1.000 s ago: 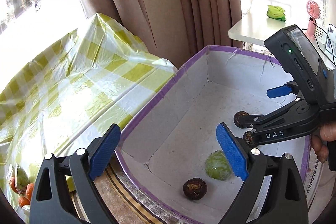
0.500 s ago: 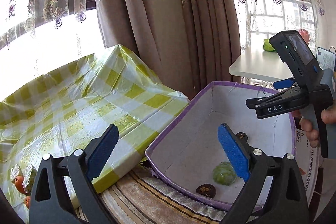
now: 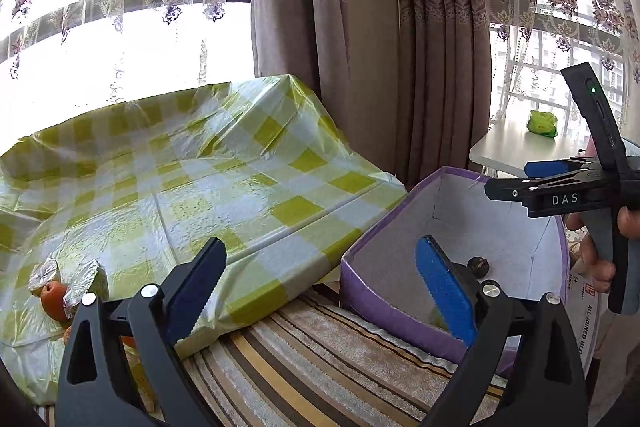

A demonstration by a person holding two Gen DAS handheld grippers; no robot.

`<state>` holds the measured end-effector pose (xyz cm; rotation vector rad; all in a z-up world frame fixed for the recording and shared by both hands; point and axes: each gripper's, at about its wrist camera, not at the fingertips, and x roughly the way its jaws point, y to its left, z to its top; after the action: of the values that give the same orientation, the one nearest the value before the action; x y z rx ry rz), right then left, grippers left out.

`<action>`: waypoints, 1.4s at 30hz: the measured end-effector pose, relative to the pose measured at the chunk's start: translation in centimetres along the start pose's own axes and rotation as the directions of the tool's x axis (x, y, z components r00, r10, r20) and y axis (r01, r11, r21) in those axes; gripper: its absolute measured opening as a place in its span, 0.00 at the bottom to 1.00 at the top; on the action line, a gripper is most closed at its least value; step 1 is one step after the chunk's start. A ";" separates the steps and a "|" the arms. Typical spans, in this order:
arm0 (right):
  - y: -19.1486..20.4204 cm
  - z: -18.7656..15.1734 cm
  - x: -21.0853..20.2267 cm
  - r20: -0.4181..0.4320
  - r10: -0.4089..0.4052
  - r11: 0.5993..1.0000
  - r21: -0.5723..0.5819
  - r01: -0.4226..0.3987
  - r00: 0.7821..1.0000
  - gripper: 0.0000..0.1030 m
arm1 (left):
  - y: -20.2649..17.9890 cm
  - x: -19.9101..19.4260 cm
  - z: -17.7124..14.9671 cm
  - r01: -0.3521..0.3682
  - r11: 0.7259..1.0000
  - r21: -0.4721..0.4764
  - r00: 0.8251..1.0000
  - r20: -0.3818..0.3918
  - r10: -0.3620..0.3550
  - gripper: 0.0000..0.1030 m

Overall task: Organize fruits
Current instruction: 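Withdraw both open tools from the box back toward the remaining fruit, then grasp a tangerine with the left tool while the right tool grasps a plastic-wrapped pear half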

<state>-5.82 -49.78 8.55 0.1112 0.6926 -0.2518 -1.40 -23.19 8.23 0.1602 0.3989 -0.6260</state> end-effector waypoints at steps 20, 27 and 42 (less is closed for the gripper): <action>14.6 -2.4 0.9 -0.083 0.288 0.941 -0.160 -0.298 0.954 0.98 | 10.0 -4.5 -2.0 -0.133 0.957 -0.257 0.991 0.001 0.137 0.82; 18.5 -3.4 0.7 -0.117 0.352 0.902 -0.223 -0.370 0.929 0.98 | 15.2 -6.3 -3.8 -0.177 0.905 -0.386 0.983 -0.028 0.180 0.74; 25.8 -5.3 0.3 -0.170 0.439 0.817 -0.332 -0.471 0.882 0.98 | 21.9 -5.4 -7.2 -0.190 0.801 -0.568 0.976 -0.196 0.093 0.52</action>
<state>-2.01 -23.96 4.78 -0.0710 0.7662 0.3508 5.42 -0.83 4.42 -0.3550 0.7135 -0.3164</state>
